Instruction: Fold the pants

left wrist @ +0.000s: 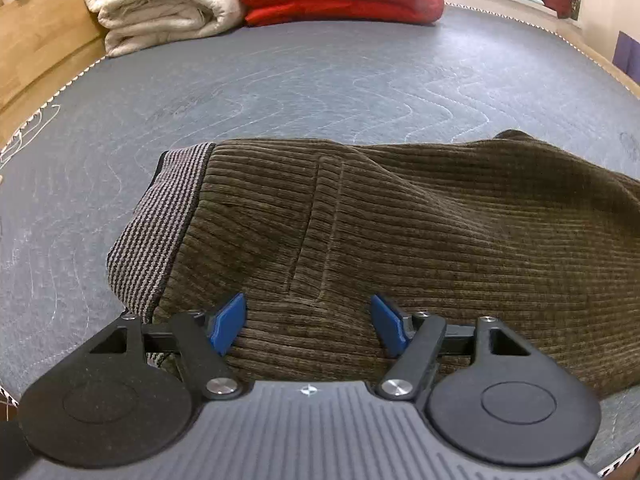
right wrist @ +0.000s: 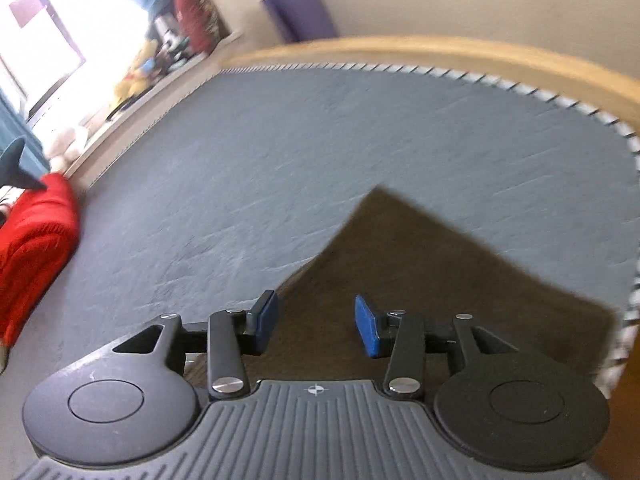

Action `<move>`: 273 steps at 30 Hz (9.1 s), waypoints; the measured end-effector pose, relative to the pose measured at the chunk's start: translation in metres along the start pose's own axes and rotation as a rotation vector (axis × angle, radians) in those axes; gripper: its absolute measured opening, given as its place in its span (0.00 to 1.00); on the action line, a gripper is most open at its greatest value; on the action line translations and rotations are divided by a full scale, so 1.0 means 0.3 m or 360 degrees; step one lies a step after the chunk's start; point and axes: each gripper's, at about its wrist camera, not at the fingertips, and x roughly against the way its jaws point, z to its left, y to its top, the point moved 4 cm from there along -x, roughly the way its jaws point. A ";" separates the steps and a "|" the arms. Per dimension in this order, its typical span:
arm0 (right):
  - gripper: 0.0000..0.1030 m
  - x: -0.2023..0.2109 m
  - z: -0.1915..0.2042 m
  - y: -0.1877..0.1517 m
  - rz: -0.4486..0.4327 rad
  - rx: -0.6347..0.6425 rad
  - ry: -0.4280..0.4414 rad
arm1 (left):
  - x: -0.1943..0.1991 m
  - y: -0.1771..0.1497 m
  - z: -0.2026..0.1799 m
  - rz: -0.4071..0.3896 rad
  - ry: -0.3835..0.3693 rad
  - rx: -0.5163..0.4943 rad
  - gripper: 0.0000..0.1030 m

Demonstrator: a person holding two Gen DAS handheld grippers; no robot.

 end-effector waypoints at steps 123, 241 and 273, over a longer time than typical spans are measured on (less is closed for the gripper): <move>0.07 0.400 0.992 -1.275 0.0234 0.1938 0.0840 | 0.031 0.009 -0.106 0.0003 -0.0470 -0.0126 0.74; 0.28 0.381 0.431 -0.765 0.0033 0.0496 0.0111 | 0.066 -0.005 -0.311 0.0095 -0.0730 -0.0115 0.35; 0.56 0.794 0.942 -1.035 0.0148 0.1204 0.1561 | 0.207 0.388 0.034 0.0070 -0.0802 0.0103 0.17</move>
